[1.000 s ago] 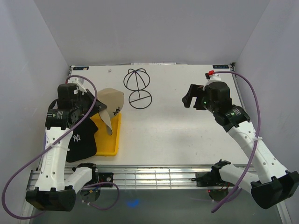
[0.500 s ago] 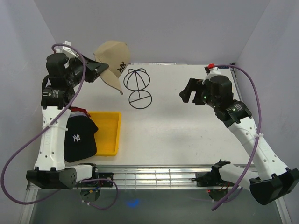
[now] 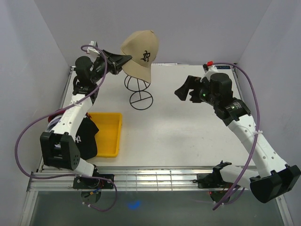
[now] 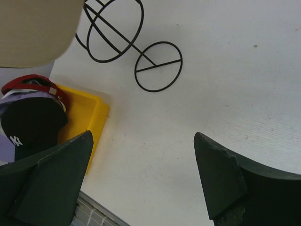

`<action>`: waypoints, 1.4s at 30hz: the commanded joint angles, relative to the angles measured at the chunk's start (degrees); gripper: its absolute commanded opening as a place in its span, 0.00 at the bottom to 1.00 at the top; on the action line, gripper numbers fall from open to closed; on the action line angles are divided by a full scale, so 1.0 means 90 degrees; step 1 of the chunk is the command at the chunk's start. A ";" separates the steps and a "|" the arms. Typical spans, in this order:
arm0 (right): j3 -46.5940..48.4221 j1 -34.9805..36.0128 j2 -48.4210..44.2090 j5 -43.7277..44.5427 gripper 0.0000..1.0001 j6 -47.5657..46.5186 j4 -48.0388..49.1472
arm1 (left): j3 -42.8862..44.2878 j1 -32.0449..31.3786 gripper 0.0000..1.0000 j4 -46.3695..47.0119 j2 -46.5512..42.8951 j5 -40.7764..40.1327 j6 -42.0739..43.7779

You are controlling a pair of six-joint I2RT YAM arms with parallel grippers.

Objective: Stack the hats

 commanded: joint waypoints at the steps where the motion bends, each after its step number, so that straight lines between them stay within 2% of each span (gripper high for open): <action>1: 0.0093 -0.0009 0.0019 -0.0451 0.93 0.0376 0.0815 | -0.0414 -0.0128 0.00 0.1942 -0.0025 0.0056 -0.0704; 3: 0.0064 -0.0009 0.0078 -0.0577 0.93 0.0455 0.0904 | -0.0716 -0.0109 0.00 0.2741 0.0208 0.0143 -0.1054; 6: 0.0054 -0.0009 0.0185 -0.0714 0.94 0.0524 0.0983 | -0.1010 -0.0108 0.00 0.3368 0.0356 0.0125 -0.1290; 10: 0.0035 -0.0009 0.0342 -0.0910 0.94 0.0573 0.1071 | -0.1916 -0.0040 0.00 0.4034 0.0278 -0.0002 -0.1603; 27: -0.0356 -0.0009 0.0469 -0.1115 0.95 0.0534 0.1178 | -0.4066 0.0194 0.00 0.5381 0.0238 -0.0237 -0.1984; 42: -0.0493 -0.0009 0.0488 -0.1086 0.95 0.0495 0.1159 | -0.4868 0.0204 0.00 0.5792 0.0599 -0.0345 -0.2150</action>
